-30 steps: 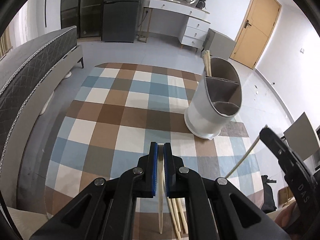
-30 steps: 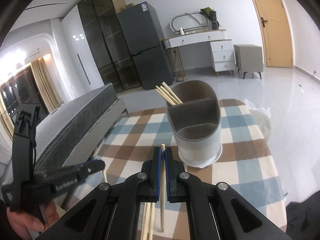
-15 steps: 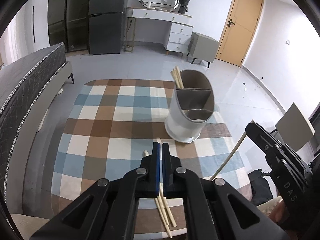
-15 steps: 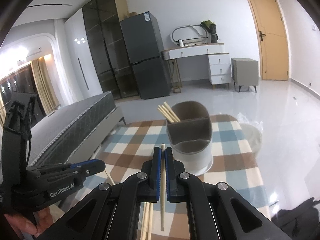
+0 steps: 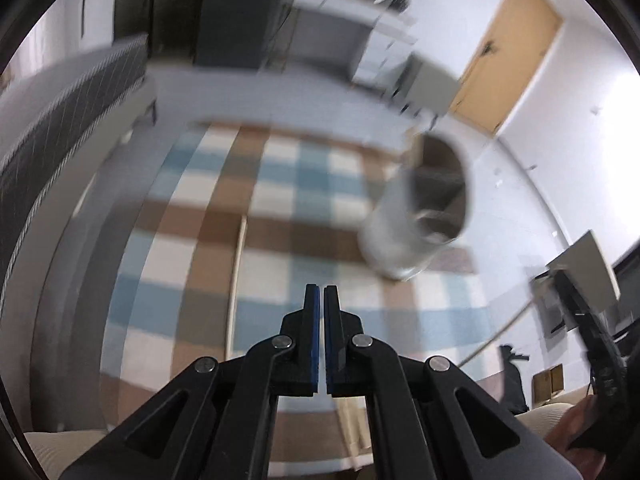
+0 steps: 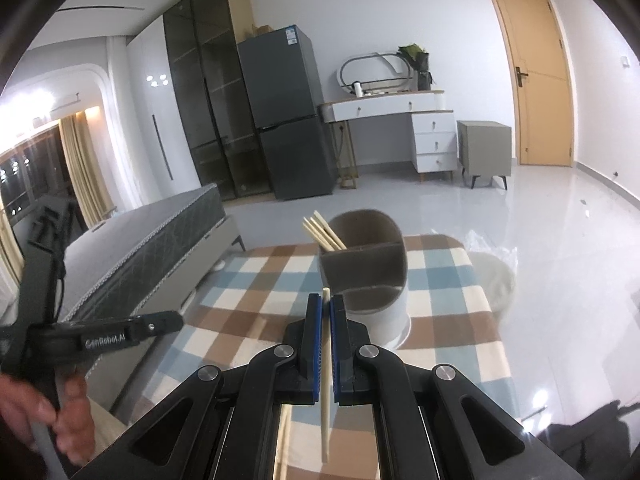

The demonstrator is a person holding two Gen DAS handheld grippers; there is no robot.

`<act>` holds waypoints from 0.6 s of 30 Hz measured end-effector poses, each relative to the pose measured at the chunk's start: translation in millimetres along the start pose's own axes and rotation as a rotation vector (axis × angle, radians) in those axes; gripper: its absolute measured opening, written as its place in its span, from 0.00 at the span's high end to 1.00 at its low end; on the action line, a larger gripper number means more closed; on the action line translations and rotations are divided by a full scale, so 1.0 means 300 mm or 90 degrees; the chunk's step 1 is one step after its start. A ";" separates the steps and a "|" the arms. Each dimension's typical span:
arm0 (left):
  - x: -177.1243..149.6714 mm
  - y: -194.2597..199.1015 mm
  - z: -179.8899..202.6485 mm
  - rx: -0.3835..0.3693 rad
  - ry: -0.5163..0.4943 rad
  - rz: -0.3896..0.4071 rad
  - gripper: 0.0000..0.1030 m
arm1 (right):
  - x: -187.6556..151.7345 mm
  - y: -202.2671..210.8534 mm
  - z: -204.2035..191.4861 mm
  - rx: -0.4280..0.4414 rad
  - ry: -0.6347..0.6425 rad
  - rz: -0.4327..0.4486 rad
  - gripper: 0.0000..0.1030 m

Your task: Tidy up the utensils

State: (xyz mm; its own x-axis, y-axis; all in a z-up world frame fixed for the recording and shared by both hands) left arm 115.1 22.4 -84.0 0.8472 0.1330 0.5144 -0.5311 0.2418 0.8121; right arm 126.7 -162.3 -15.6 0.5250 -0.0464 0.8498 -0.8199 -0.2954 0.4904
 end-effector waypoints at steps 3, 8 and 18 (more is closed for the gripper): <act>-0.013 -0.091 -0.040 0.024 -0.003 -0.050 0.97 | -0.026 -0.040 0.022 0.001 -0.014 -0.018 0.97; 0.000 -0.166 -0.104 0.033 0.012 -0.076 0.71 | -0.052 -0.077 0.034 0.011 -0.017 -0.037 0.97; 0.083 -0.214 -0.321 0.082 0.072 -0.103 0.48 | -0.059 -0.121 0.032 0.050 -0.043 -0.050 0.97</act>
State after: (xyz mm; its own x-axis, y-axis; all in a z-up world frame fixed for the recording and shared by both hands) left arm 172.0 102.9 -150.0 0.9143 0.2112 0.3456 -0.3790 0.1454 0.9139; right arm 149.4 -159.8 -50.4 0.6028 -0.0838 0.7935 -0.7571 -0.3742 0.5356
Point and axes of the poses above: each gripper's, at about its wrist camera, not at the fingertips, and y roughly against the way its jaws point, z to its right, x to its top, the point moved 6 cm from there along -y, roughly the way its jaws point, and after that the axes turned 1 degree about -x, right-handed, at the moved point
